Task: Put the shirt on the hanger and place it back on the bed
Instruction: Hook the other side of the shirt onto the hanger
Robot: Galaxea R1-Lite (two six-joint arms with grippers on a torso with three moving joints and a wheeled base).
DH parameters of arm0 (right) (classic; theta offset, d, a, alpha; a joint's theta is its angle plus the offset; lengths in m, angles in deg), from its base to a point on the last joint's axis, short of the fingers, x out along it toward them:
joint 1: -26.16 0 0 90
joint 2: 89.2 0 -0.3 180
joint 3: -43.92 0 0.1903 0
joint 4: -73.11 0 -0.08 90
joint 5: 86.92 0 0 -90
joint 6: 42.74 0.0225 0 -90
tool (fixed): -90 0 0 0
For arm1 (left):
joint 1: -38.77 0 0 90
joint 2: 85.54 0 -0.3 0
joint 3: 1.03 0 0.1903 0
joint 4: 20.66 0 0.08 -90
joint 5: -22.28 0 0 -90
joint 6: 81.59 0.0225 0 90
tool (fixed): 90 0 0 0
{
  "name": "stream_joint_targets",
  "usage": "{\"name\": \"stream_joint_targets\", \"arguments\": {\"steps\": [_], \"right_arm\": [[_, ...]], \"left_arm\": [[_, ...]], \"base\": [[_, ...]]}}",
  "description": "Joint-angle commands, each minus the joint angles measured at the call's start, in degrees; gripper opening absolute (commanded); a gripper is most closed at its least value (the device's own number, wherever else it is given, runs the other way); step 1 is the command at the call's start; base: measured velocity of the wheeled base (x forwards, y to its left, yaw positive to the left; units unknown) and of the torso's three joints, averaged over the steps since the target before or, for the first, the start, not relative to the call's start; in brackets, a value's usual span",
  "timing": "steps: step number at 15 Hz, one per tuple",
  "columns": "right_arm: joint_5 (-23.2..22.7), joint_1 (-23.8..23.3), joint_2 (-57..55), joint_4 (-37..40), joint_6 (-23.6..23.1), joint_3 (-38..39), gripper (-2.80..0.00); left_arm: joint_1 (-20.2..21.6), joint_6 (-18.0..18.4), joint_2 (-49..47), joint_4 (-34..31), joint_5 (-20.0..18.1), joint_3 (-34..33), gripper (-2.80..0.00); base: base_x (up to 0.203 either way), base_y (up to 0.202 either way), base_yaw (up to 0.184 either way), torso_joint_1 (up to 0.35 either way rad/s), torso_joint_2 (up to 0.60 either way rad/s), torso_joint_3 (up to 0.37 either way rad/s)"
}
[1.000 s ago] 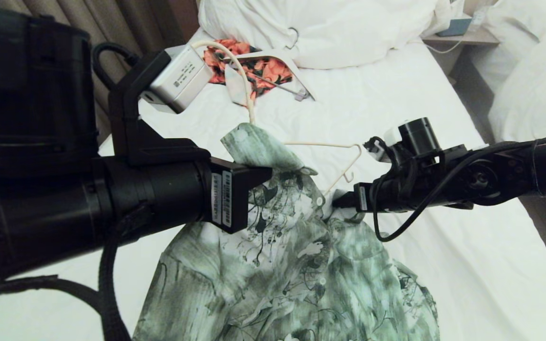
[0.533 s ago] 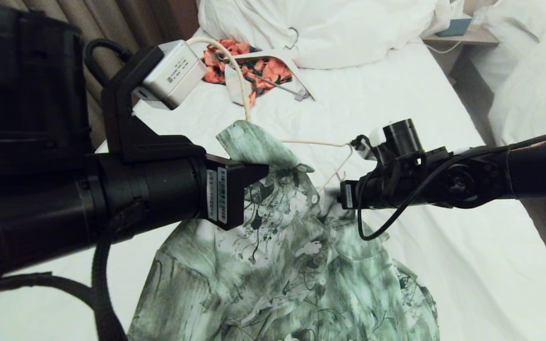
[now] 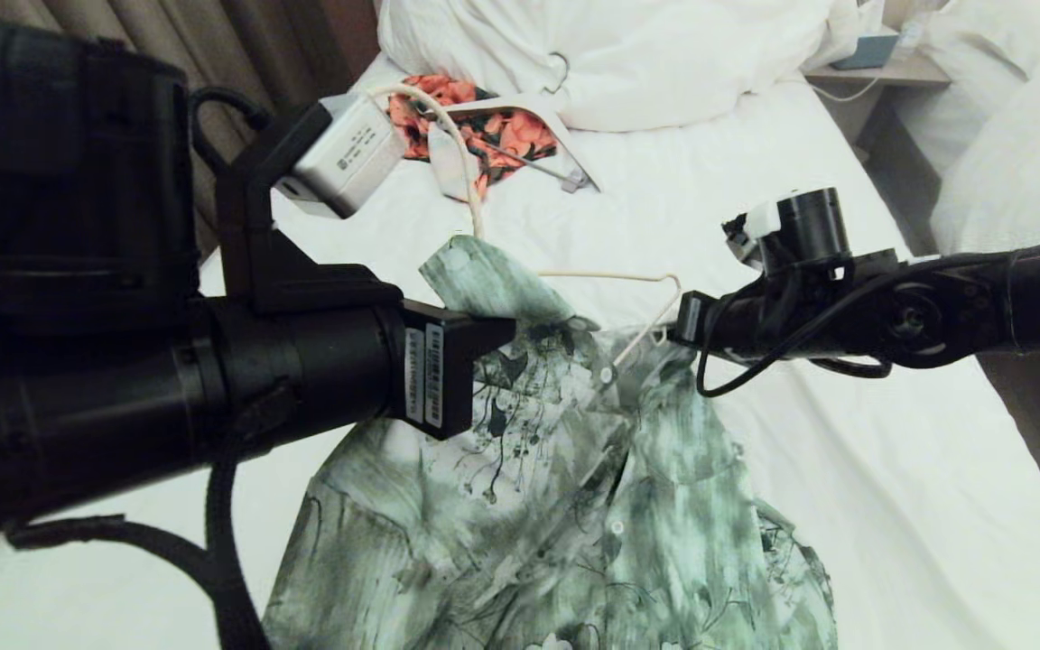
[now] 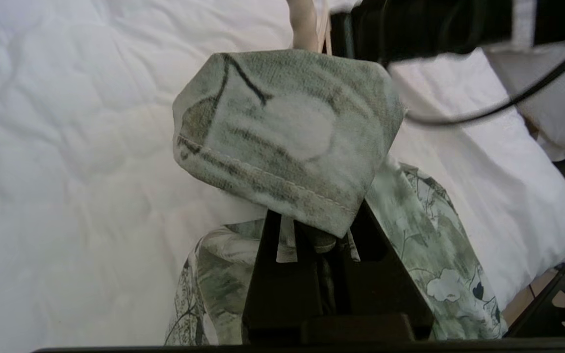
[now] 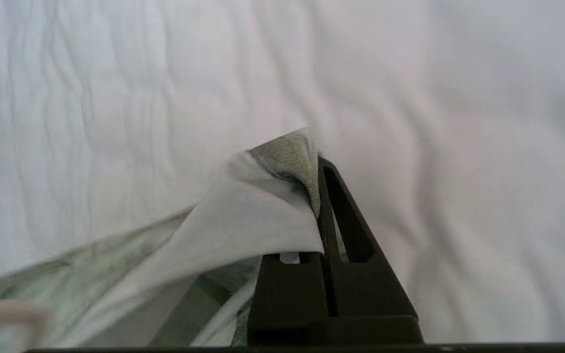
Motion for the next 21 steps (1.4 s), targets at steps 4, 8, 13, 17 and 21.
{"name": "stream_joint_targets", "arguments": {"steps": [4,8,13,17,21], "right_arm": [[-0.52,-3.63,0.77,6.40,1.11,-4.10,-2.80],[-1.38,-3.68,1.12,9.89,1.21,-6.40,-2.80],[-1.49,-3.62,1.15,15.80,1.21,-12.32,-2.80],[-1.61,-3.14,0.60,18.44,1.20,-15.80,-2.80],[-1.78,-1.72,2.48,24.61,1.18,-18.06,-2.80]], "left_arm": [[-0.10,-0.13,-2.06,0.07,0.24,-0.09,-2.80],[-0.10,-0.04,-2.71,0.07,0.24,-0.26,-2.80],[-1.24,-0.04,-2.64,0.07,0.24,-0.62,-2.80],[-2.46,-0.06,-2.89,0.12,1.02,-0.88,-2.80],[-1.65,-0.04,-3.28,0.21,1.67,-0.67,-2.80]], "base": [[0.000,0.000,0.000,0.000,0.00,0.000],[0.000,0.000,0.000,0.000,0.00,0.000],[0.000,0.000,0.000,0.000,0.00,0.000],[0.000,0.000,0.000,0.000,0.00,0.000],[0.000,0.000,0.000,0.000,0.00,0.000]]}}
